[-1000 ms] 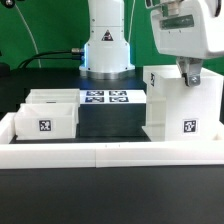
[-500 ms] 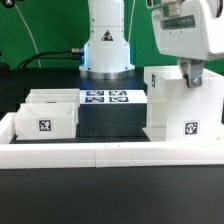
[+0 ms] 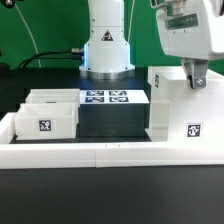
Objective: Assemble drawer
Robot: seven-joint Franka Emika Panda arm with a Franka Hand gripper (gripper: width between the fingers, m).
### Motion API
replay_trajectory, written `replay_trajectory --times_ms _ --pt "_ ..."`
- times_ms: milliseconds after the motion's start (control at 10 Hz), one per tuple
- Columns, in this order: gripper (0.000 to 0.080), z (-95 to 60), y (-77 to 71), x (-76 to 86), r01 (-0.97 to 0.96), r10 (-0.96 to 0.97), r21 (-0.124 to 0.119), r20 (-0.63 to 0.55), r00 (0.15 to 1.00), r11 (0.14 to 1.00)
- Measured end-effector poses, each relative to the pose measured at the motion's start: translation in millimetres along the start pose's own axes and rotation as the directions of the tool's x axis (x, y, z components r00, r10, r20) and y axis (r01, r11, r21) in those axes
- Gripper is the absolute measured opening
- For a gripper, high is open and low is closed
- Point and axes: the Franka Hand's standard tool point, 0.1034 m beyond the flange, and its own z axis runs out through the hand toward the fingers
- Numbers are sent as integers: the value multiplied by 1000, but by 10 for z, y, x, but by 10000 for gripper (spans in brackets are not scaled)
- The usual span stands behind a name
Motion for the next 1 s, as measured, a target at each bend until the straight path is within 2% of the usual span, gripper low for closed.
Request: replay_trajectory --times_ms 300,500,600,700,800,900,1000 --pt "38 5 -34 13 6 -6 1 -6 1000 1000" --pt "38 7 -27 20 26 -26 -15 -3 1000 1000" --pt "38 7 -26 17 27 -27 -14 -3 1000 1000" --pt "146 9 -24 12 33 -33 -15 -2 999 999" --pt "297 11 -23 5 37 -37 -15 -2 999 999" --pt "297 12 -23 0 42 -42 -15 -2 999 999" --pt "436 12 -22 -6 48 -48 -15 -2 999 999"
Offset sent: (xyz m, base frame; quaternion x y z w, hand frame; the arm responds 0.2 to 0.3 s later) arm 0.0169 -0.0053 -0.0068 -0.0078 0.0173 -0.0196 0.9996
